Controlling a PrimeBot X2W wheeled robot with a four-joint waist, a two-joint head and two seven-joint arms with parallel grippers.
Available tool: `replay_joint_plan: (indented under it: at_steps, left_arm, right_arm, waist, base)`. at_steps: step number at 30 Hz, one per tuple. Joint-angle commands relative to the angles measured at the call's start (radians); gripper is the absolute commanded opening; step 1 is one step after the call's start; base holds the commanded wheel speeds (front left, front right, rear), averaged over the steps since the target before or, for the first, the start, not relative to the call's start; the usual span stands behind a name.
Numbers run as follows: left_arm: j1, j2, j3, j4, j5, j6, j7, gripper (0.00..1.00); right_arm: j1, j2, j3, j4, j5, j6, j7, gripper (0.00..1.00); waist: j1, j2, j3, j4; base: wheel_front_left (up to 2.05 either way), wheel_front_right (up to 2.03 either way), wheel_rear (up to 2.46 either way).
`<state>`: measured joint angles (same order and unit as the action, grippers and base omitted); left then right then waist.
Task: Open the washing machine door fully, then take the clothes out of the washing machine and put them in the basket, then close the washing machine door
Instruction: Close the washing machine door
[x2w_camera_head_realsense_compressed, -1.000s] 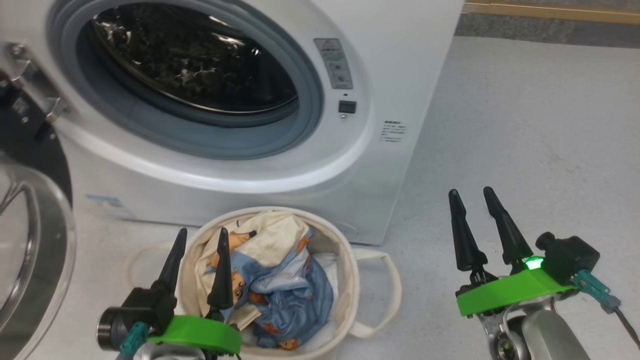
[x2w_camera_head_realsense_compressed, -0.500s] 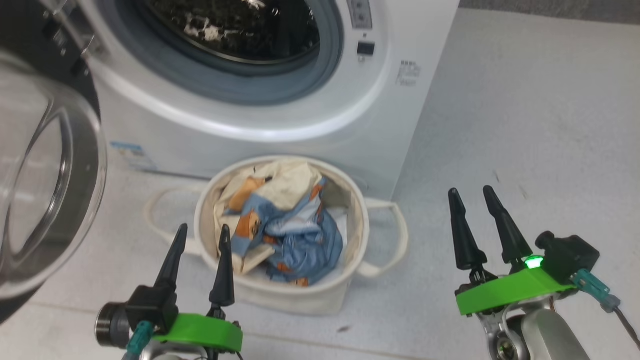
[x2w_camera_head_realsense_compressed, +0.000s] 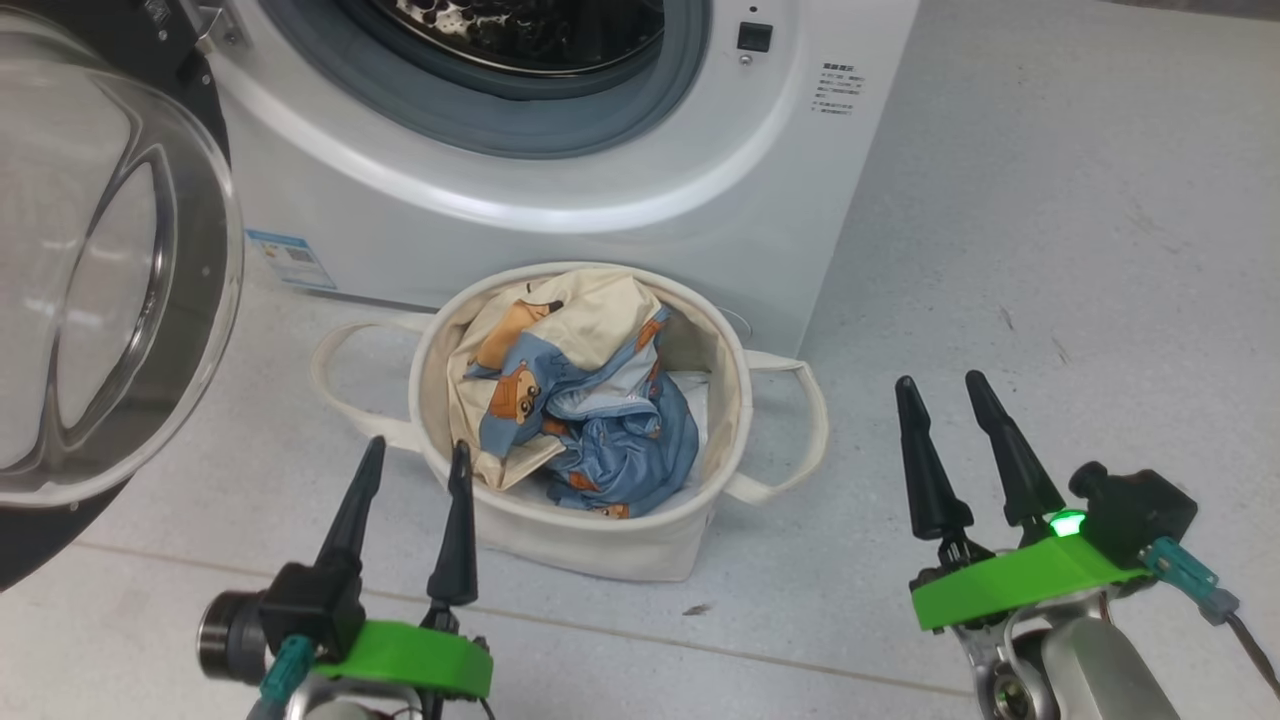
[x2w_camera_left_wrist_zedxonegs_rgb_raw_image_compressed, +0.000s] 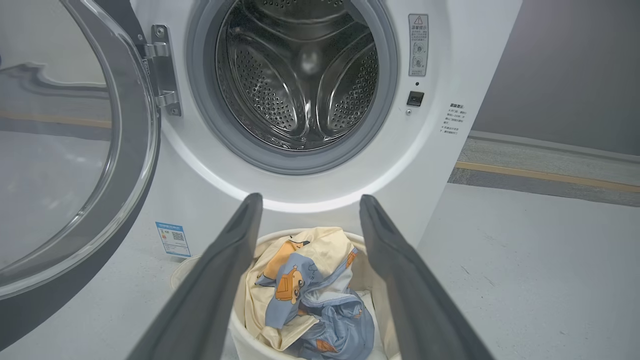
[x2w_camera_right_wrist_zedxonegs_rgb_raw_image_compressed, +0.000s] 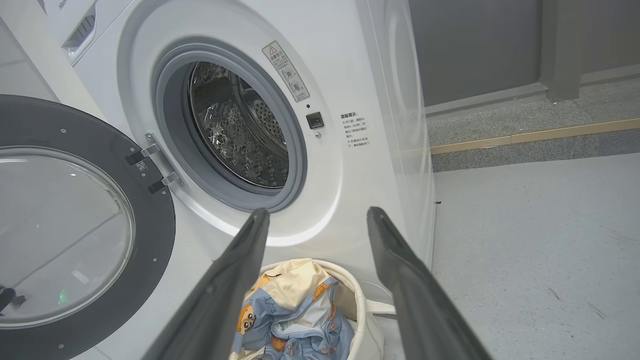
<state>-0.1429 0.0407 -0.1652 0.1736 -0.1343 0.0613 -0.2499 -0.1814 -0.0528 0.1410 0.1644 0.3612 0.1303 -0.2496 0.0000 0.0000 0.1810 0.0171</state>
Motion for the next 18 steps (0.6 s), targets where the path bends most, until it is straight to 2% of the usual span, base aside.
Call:
replay_joint_plan:
  at_steps: [1, 12, 16, 18]
  left_arm:
    - [-0.035, 0.010, 0.023, -0.037, -0.008, 0.005, -0.012, 1.00]
    - [-0.032, 0.010, 0.009, -0.042, -0.016, 0.024, -0.012, 1.00]
    - [-0.029, 0.010, 0.002, -0.051, -0.021, 0.034, -0.012, 1.00]
    - [-0.027, 0.010, -0.007, -0.057, -0.028, 0.043, -0.012, 1.00]
  right_arm:
    - [-0.032, 0.003, 0.021, -0.032, -0.009, 0.000, -0.012, 1.00]
    - [-0.027, 0.003, 0.020, -0.037, -0.020, 0.000, -0.012, 1.00]
    - [-0.026, 0.003, 0.027, -0.040, -0.028, 0.000, -0.012, 1.00]
    - [-0.027, 0.003, 0.040, -0.042, -0.036, 0.000, -0.012, 1.00]
  waist:
    - [0.0000, 0.0000, 0.001, 0.005]
    - [0.0000, 0.0000, -0.005, 0.051]
    - [0.0000, 0.0000, 0.001, 0.096]
    - [0.0000, 0.0000, 0.005, 0.144]
  base:
    - [0.00, 0.00, 0.00]
    - [0.00, 0.00, 0.00]
    - [0.00, 0.00, 0.00]
    - [0.00, 0.00, 0.00]
